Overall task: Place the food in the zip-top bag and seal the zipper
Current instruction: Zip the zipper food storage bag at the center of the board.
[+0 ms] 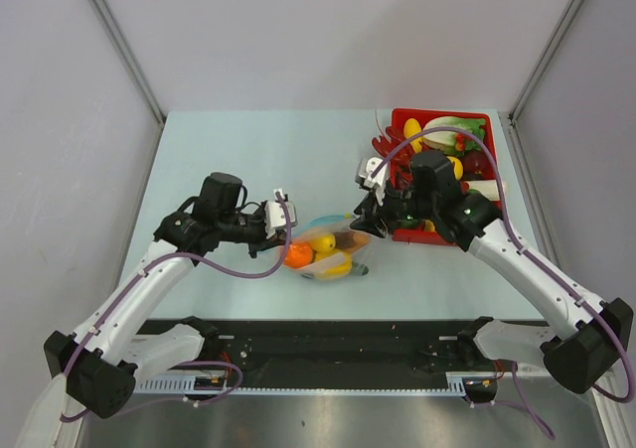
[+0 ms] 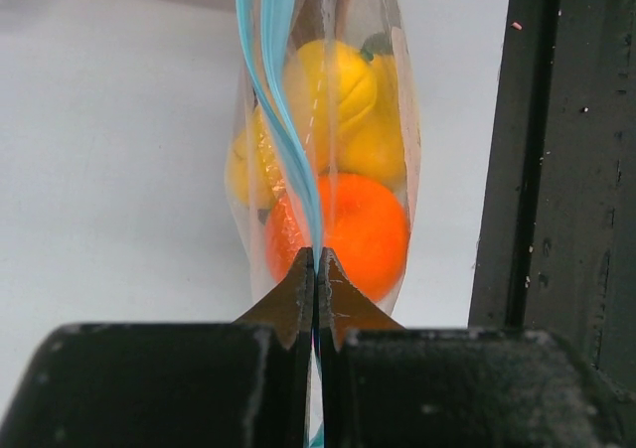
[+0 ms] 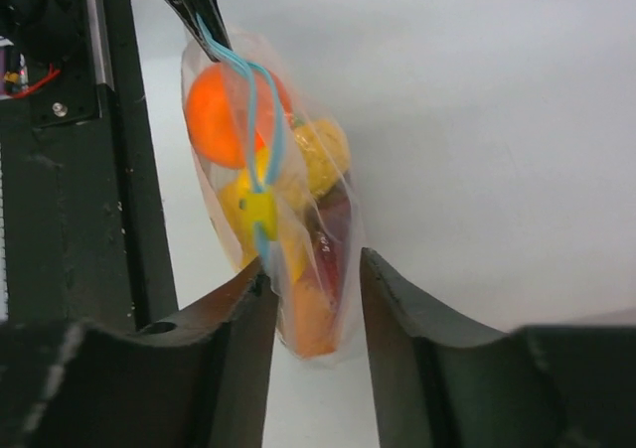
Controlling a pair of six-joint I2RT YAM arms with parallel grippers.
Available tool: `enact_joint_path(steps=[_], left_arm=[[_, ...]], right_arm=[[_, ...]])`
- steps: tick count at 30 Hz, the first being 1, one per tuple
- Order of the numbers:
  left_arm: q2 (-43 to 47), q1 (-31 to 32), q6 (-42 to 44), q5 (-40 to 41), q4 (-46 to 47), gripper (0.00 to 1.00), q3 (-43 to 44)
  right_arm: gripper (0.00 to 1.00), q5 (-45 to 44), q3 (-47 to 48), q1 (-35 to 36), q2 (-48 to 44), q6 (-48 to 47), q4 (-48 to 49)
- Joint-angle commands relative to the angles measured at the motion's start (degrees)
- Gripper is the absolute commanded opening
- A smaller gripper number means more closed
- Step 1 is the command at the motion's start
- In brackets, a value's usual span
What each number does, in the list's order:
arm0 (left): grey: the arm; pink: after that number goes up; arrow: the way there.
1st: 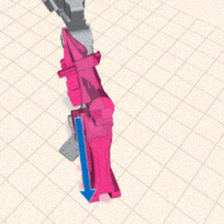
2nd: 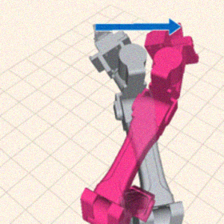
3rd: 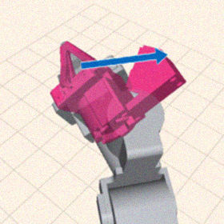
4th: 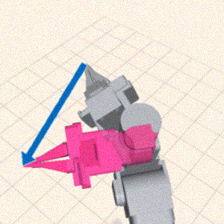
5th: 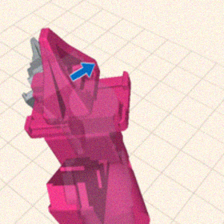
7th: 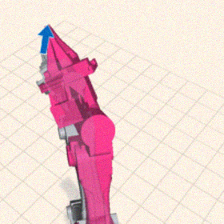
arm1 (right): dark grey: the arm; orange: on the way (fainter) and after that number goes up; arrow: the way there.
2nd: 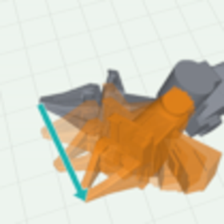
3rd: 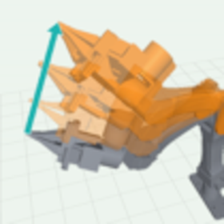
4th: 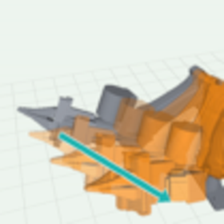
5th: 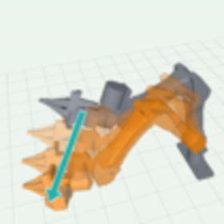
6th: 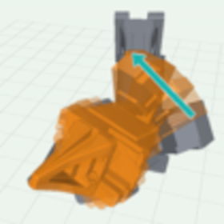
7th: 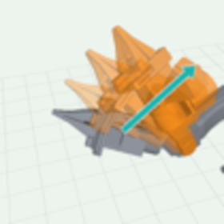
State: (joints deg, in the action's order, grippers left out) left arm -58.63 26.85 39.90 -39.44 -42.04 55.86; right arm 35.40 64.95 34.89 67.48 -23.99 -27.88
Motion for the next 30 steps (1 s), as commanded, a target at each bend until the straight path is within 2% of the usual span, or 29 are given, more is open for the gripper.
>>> enact_joint_path(steps=[1,6,7,10,11,13,14,16,17,21,30], left_arm=[[-0.1,-0.5,-0.1,-2.0,1.1,0.0,0.0],[-0.5,-0.4,0.0,-2.0,1.0,0.0,0.4],[-0.4,-0.5,0.2,-1.8,1.0,0.0,0.4],[-0.3,-0.4,0.1,-1.8,1.1,0.0,0.8],[-0.3,-0.4,-0.3,-2.0,1.4,0.08,1.3],[0.1,-0.4,-2.6,-3.3,3.7,0.23,4.0],[0.3,-0.3,-7.4,-3.4,9.1,0.33,5.0],[-0.5,0.8,-12.1,-2.8,15.0,0.44,7.4],[-1.3,1.9,-13.8,-2.1,18.2,0.44,8.5],[-7.7,8.5,-14.4,0.5,20.1,0.48,14.4],[-11.9,13.6,-12.5,-2.4,21.7,0.45,15.2]], right_arm=[[0.39,0.5,0.3,0.8,-1.7,0.4,4.1],[0.24,0.3,0.3,1.2,-1.7,0.1,5.5],[0.15,0.4,0.3,1.4,-1.7,0.0,5.5],[0.02,0.2,0.3,1.8,-2.2,-0.6,5.6],[0.0,0.1,0.3,2.2,-2.4,-0.8,5.6],[0.0,0.0,0.3,2.9,-2.8,-1.4,5.9],[0.0,-0.2,0.3,3.0,-3.1,-1.4,5.9],[0.0,-0.2,0.3,3.3,-3.1,-1.5,6.3],[0.0,-0.3,0.3,3.4,-3.1,-1.5,6.4],[0.0,-0.4,0.3,3.4,-3.1,-1.6,6.9],[0.0,-1.7,0.3,3.5,-3.7,-0.4,6.9]])
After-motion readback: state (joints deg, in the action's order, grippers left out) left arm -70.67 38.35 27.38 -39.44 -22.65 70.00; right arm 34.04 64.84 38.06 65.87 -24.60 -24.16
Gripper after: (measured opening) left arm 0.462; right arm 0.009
